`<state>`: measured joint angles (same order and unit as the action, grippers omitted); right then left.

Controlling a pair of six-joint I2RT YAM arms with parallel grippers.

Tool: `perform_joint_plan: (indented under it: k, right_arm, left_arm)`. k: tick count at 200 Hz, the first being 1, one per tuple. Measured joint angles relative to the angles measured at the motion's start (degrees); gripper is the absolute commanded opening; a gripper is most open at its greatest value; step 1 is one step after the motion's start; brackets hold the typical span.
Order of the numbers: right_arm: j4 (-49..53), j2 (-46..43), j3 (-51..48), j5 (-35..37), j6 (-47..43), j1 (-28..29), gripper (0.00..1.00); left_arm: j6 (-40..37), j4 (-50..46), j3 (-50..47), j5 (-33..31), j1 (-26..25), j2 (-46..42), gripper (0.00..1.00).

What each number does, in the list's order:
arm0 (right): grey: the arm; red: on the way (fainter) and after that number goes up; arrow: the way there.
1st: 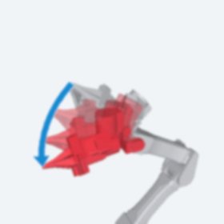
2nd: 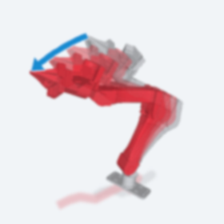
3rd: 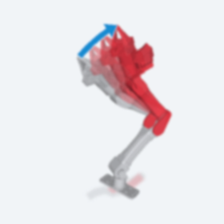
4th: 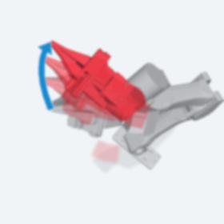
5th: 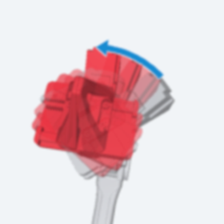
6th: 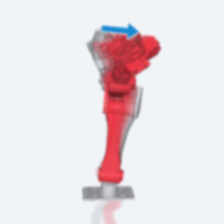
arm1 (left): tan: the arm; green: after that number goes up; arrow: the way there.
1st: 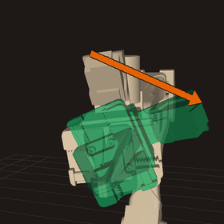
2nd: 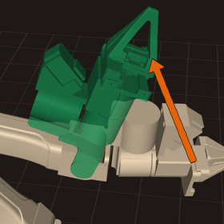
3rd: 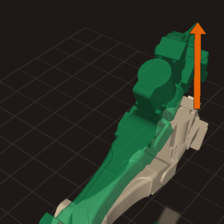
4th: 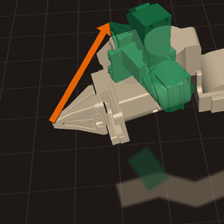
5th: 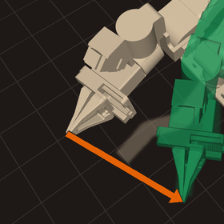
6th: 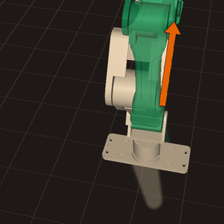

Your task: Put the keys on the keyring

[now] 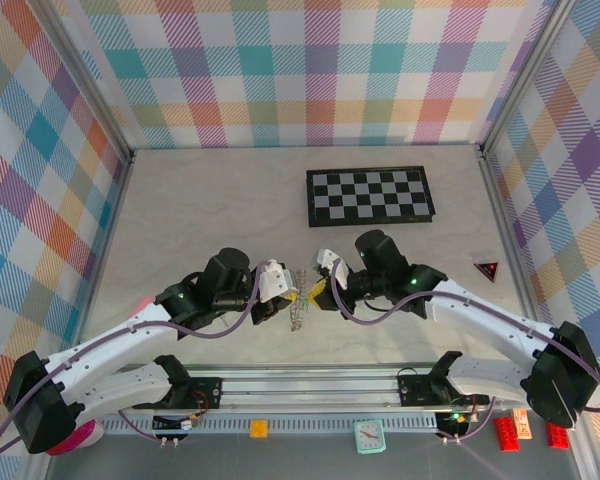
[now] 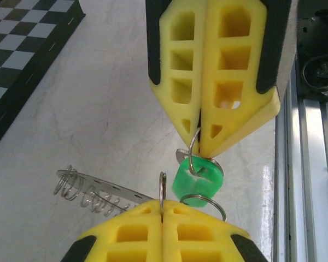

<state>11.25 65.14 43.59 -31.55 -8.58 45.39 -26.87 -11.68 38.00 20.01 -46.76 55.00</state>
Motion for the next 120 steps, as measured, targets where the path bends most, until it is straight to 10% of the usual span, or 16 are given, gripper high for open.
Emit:
perform_joint_plan:
  k: [120]
  right_arm:
    - [-4.8,3.5,0.0,3.4,6.8,1.1,0.0]
  left_arm:
    - [-0.7,0.9,-0.4,-1.5,-0.1,0.4,0.0]
